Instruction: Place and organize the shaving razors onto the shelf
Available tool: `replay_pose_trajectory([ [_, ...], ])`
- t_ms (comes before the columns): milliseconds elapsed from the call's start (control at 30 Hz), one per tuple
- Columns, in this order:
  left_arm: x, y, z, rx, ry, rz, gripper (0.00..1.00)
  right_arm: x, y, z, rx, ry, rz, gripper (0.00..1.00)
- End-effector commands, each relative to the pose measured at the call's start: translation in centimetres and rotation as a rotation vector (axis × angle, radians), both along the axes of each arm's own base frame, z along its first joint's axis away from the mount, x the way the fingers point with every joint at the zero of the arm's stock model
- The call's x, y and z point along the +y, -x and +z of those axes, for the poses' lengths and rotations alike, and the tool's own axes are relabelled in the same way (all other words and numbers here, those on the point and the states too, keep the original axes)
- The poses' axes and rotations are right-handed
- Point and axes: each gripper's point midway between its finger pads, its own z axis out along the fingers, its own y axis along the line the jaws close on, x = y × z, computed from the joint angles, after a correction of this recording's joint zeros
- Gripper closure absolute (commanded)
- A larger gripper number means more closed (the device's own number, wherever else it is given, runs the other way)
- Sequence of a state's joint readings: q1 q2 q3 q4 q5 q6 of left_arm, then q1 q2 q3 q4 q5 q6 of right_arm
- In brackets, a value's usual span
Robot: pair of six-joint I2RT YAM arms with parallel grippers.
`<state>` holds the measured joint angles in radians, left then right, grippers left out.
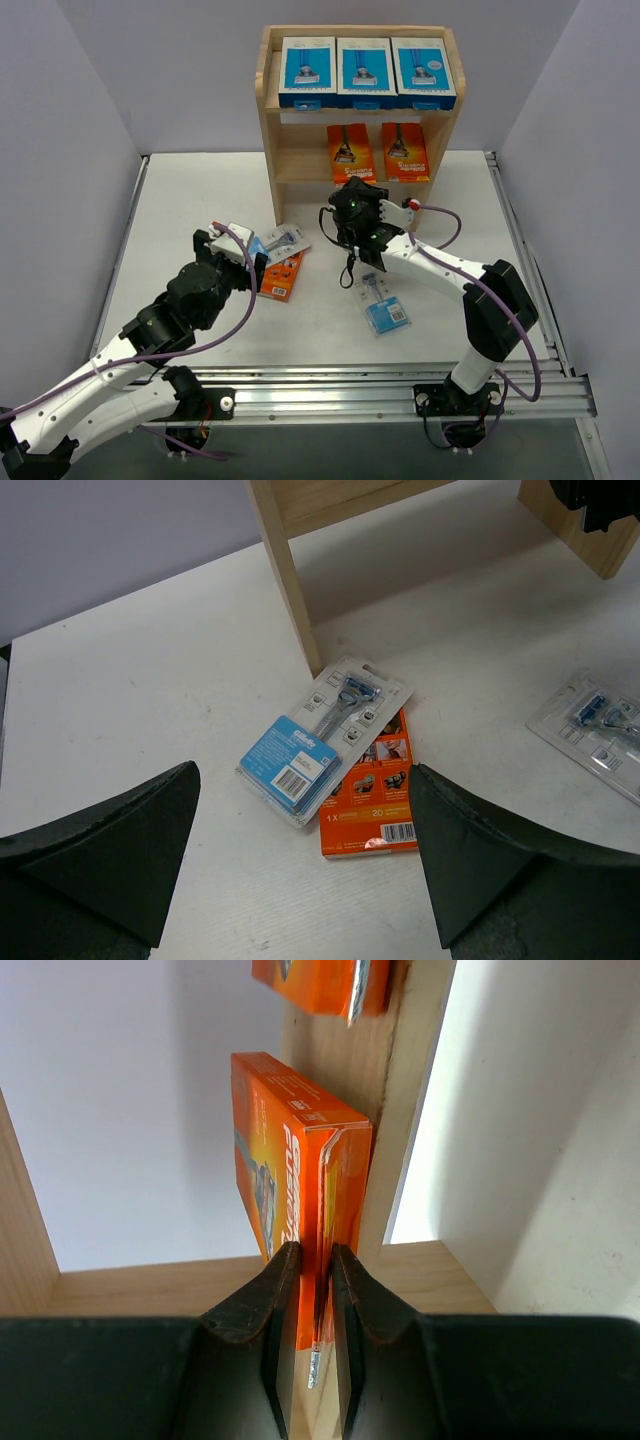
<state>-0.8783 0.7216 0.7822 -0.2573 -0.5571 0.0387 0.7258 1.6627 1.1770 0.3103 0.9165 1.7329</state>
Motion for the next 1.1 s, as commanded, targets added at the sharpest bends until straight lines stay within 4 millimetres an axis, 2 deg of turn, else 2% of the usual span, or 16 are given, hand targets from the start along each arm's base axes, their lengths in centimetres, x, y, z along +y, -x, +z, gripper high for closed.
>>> replay_pose_trajectory([
  [0,-0.1,-0.2,1.6,-0.048,0.042,0.008,0.06,-2.3,-0.3,2.7,-0.081,-0.084,-0.111,1.00],
  [500,-0.2,-0.3,1.3,-0.040,0.033,0.008,0.06,-2.2,-1.2,1.9,-0.076,-0.134,-0.131,1.00],
  [1067,-0.4,-0.4,1.0,-0.033,0.024,0.007,0.06,-3.5,-1.1,2.0,-0.080,-0.145,-0.168,1.00],
])
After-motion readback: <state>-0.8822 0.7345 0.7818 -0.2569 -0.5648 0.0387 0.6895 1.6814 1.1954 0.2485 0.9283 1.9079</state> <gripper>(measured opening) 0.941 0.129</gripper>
